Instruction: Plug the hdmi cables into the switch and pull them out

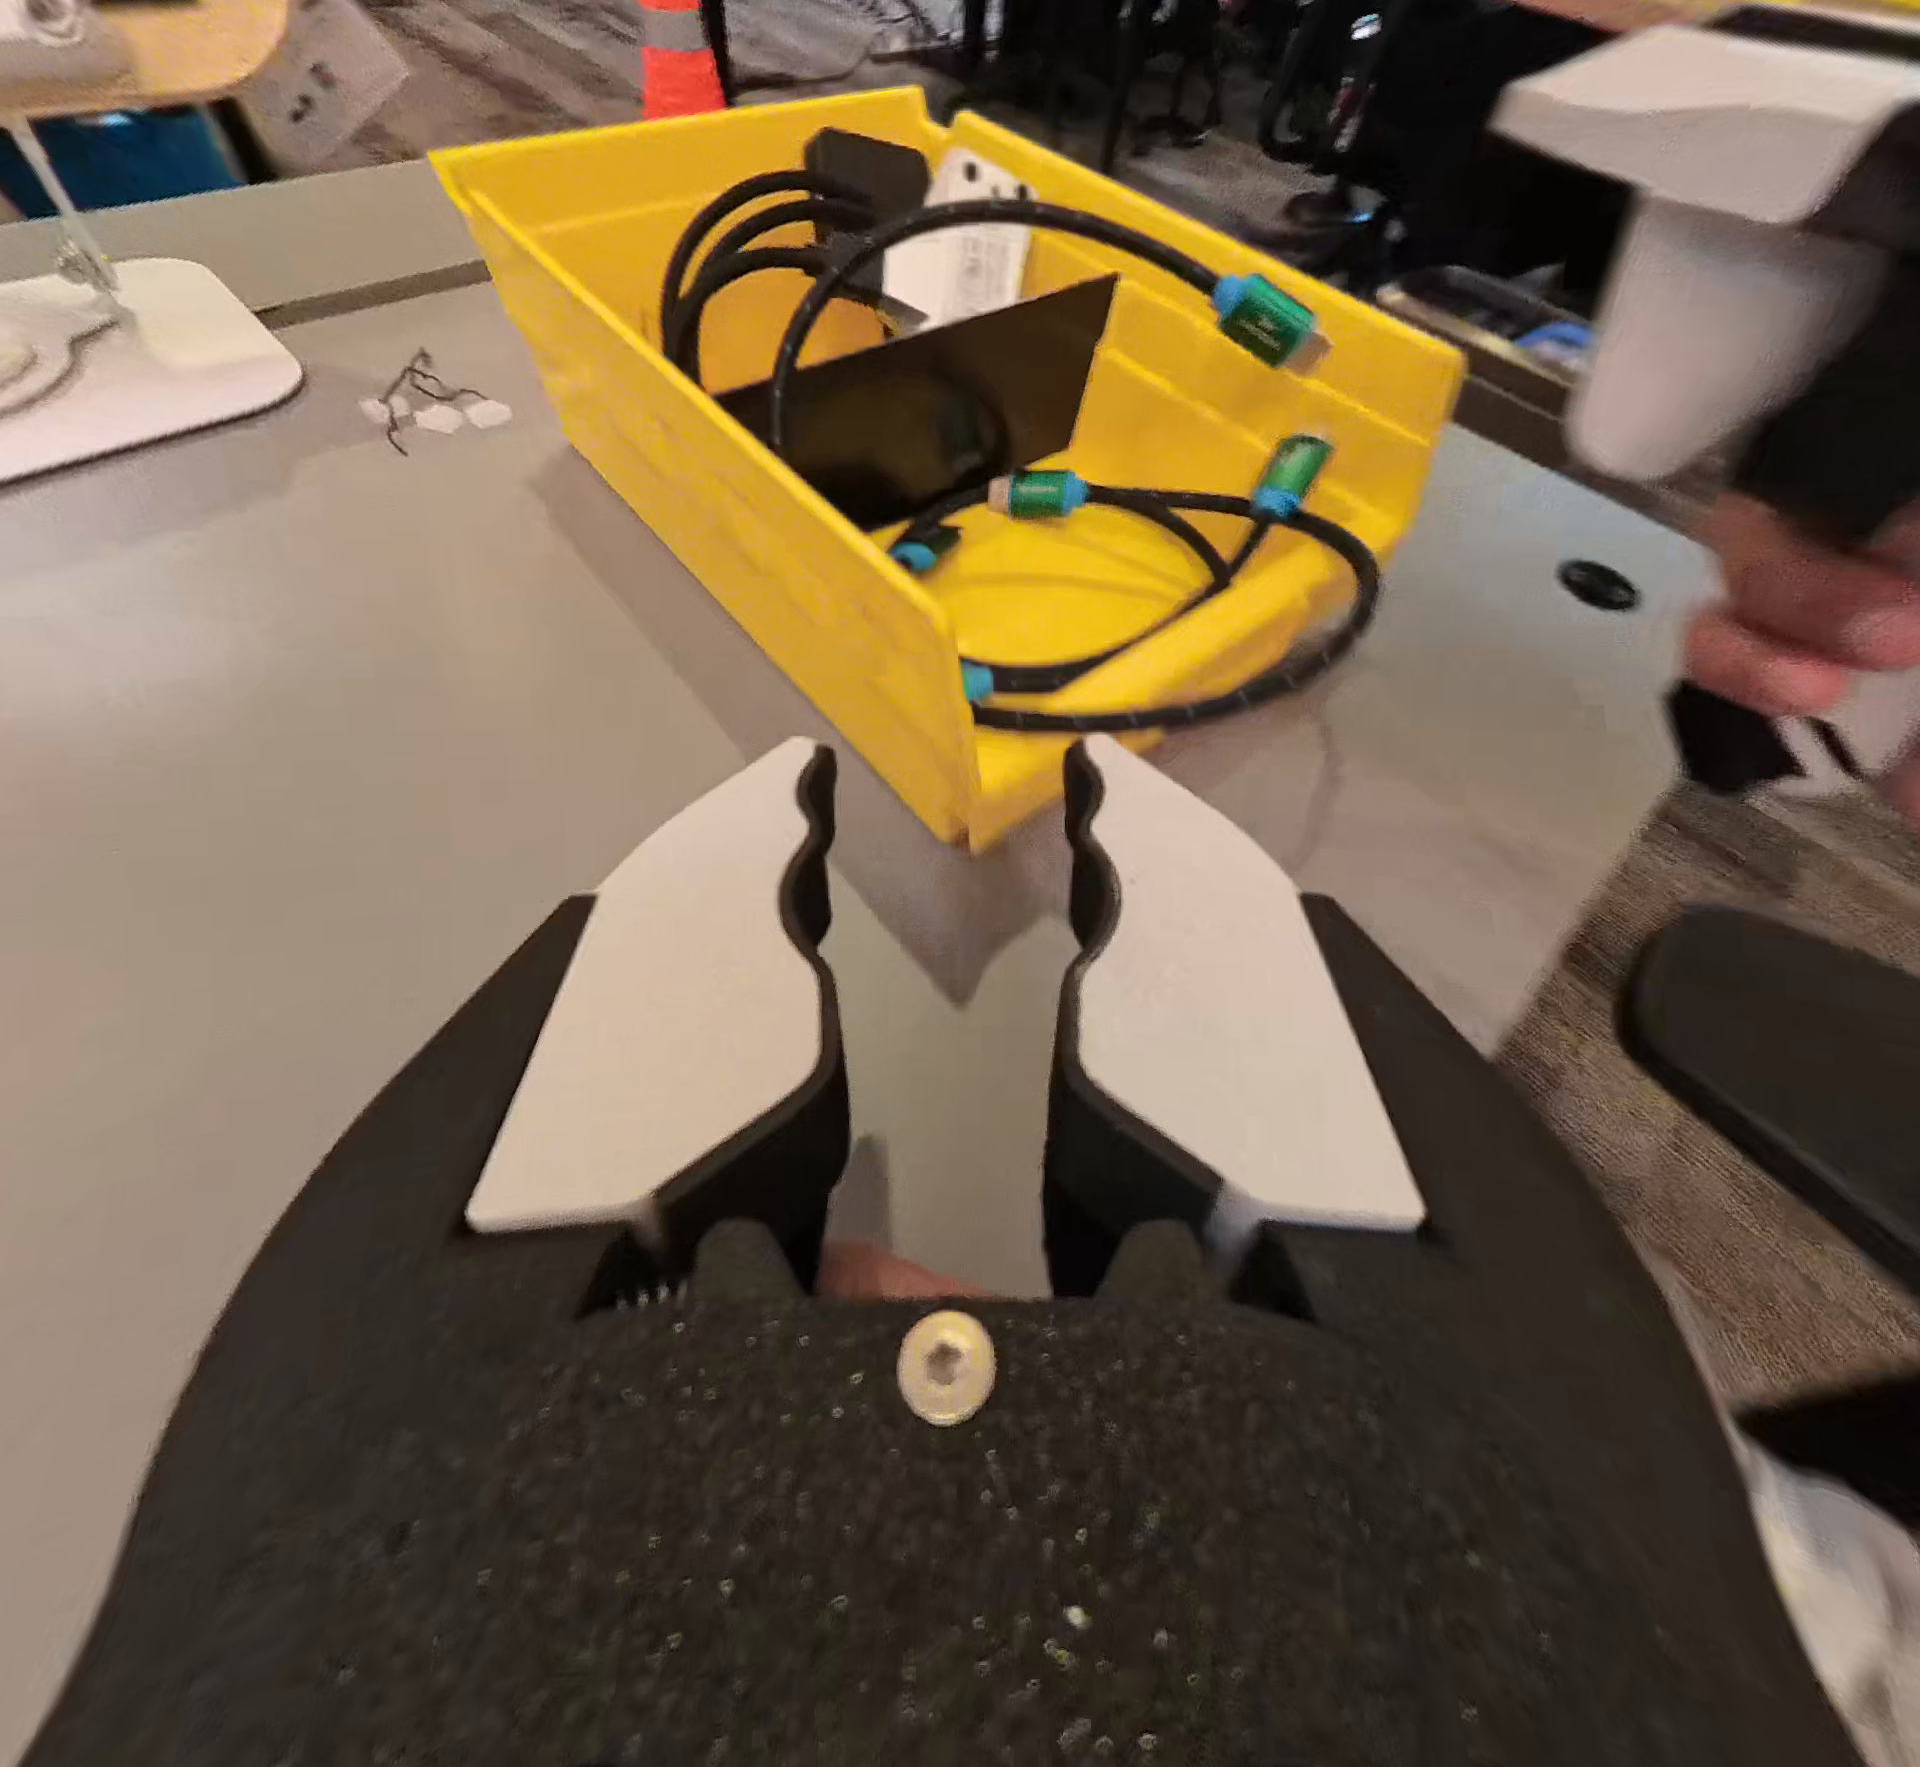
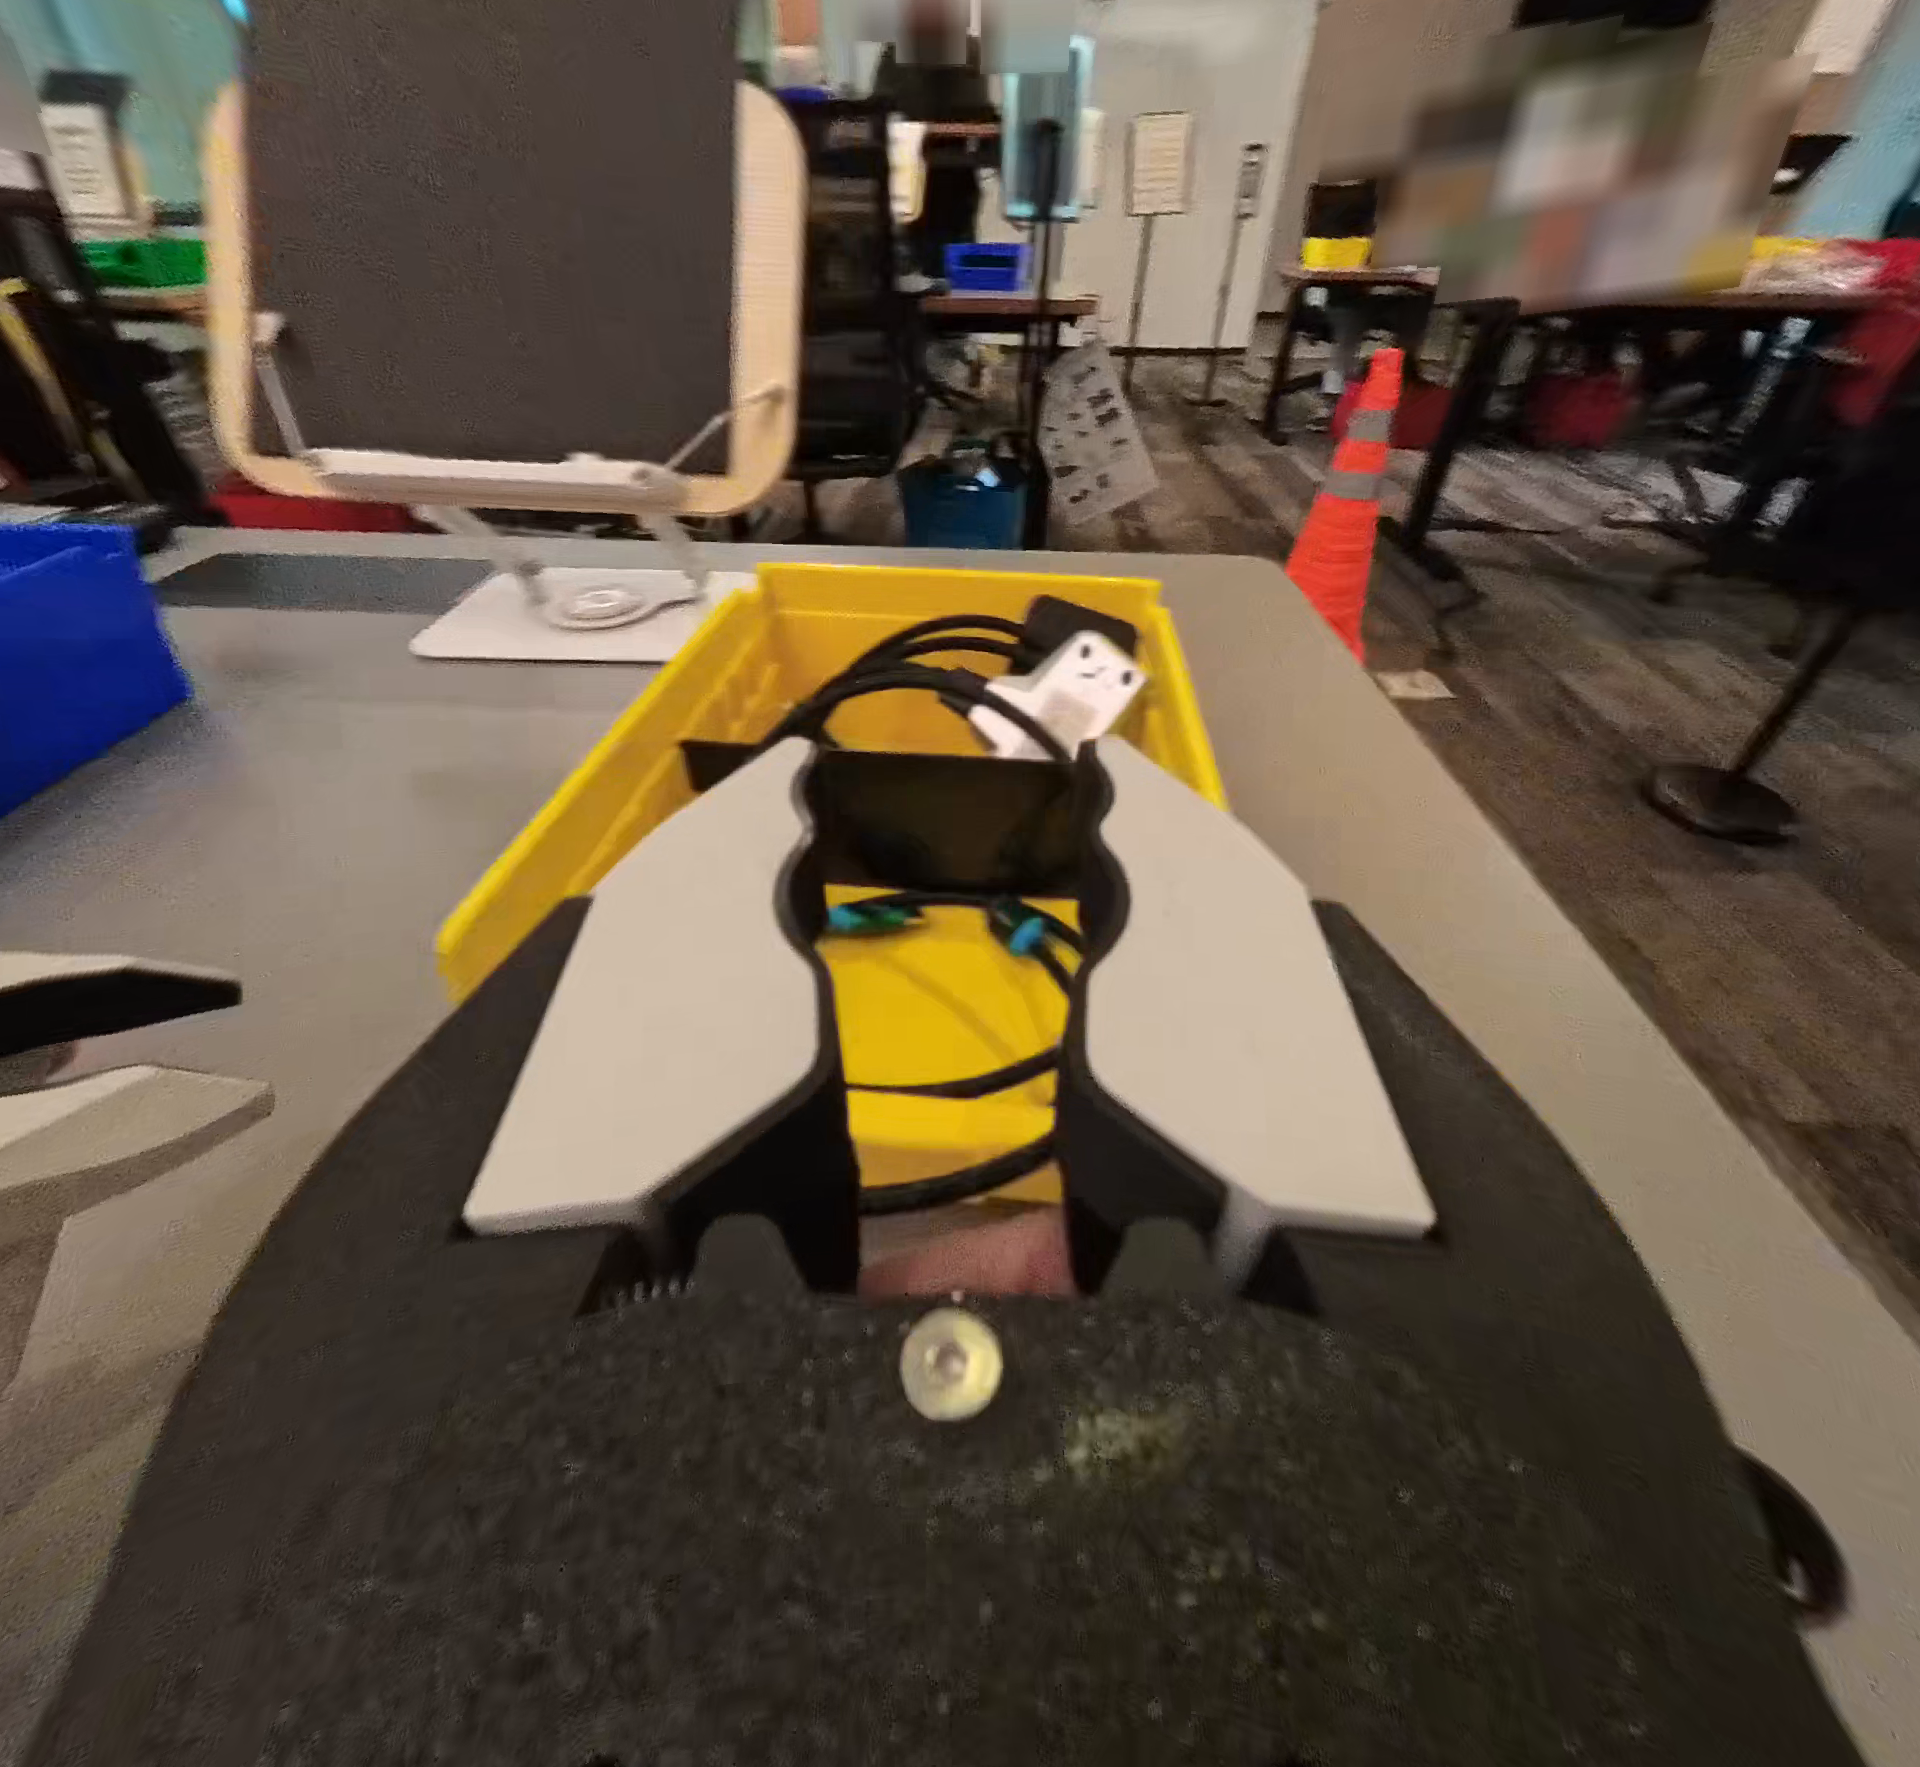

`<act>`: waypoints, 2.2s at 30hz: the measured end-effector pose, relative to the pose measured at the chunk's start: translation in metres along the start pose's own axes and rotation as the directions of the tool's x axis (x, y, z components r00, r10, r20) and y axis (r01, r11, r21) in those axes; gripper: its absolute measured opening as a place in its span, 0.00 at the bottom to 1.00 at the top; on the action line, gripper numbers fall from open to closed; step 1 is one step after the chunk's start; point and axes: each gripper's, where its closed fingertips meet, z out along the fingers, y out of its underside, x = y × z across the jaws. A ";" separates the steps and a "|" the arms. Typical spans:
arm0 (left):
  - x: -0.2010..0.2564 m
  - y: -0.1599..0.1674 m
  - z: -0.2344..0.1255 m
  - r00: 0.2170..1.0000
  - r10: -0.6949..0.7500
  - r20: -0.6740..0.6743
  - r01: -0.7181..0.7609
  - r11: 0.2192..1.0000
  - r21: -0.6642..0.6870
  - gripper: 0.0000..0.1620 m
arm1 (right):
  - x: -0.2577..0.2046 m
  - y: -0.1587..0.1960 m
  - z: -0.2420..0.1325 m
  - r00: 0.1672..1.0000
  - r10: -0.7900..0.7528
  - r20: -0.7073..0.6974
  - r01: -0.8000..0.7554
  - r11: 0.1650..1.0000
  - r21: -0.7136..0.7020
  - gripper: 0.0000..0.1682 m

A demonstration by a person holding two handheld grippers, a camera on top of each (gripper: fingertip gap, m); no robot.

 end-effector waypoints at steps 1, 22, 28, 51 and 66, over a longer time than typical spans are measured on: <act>-0.002 -0.004 0.016 0.999 -0.014 0.034 0.015 1.000 -0.014 0.28 | 0.022 0.005 0.003 0.998 0.024 -0.050 -0.025 1.000 -0.012 0.26; -0.102 0.011 -0.033 0.904 0.002 0.428 0.047 0.993 -0.104 0.04 | -0.049 0.070 0.038 0.988 0.155 0.020 -0.143 0.946 -0.292 0.02; -0.195 0.036 -0.098 0.845 -0.028 0.535 0.101 0.989 -0.107 0.04 | -0.167 0.077 0.073 0.984 0.094 0.151 -0.041 0.947 -0.320 0.02; -0.380 0.098 -0.321 0.707 -0.219 0.672 0.251 0.967 0.050 0.25 | -0.223 0.080 0.023 0.834 -0.050 0.549 0.145 0.981 -0.130 0.15; -0.351 0.125 -0.308 0.680 -0.193 0.708 0.286 0.958 -0.014 0.03 | -0.414 0.104 -0.036 0.549 0.079 0.832 0.262 0.929 -0.261 0.27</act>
